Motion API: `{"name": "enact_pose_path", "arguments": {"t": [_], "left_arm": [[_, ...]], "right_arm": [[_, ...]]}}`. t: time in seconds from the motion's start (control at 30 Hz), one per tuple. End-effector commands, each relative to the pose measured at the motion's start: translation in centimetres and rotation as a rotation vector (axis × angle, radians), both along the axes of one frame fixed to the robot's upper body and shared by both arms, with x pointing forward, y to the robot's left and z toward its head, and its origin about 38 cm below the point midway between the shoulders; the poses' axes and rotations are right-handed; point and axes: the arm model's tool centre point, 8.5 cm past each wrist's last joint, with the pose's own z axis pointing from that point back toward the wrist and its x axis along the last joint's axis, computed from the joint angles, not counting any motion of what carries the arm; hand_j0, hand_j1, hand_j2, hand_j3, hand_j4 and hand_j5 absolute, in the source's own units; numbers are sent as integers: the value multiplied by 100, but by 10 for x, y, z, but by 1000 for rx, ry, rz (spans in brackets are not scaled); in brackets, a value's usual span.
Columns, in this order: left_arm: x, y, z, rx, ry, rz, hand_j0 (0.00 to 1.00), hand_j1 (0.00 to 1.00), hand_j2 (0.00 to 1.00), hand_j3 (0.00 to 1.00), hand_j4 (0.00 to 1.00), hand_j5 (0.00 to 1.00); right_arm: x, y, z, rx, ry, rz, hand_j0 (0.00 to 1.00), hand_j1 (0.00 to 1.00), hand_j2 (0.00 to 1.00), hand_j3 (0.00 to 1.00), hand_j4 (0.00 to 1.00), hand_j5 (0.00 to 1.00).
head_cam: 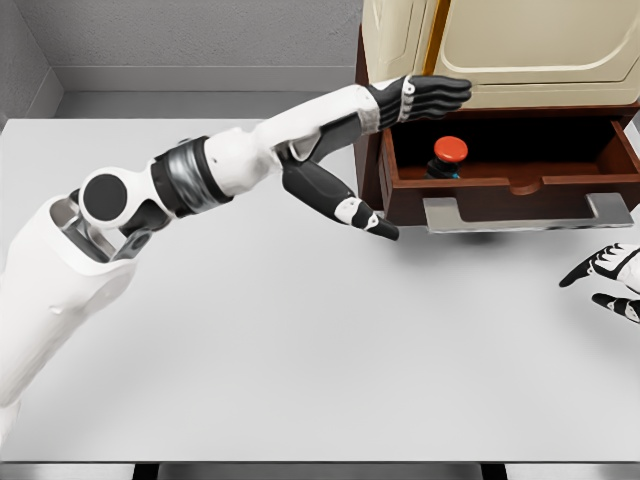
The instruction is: Put the switch into the drawer with left arm, and close the drawer with right arm
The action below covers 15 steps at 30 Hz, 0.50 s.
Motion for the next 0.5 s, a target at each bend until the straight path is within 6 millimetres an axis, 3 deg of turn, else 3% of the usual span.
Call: {"name": "enact_pose_path", "arguments": {"t": [0.0,0.23,0.47], "left_arm": [[4,-1,-7,37,113,0,100,100,100,100,100,100],[17,-1,-12,124,226,40,100,100,100,100,100,100],[33,4,-32,181,293,111,100,100,100,100,100,100]], "right_arm": [[0,0,1,4,0,-1,61,61,61,61,61,61],[0,0,1,4,0,-1,61,61,61,61,61,61],[0,0,1,4,0,-1,61,61,61,61,61,61]]}}
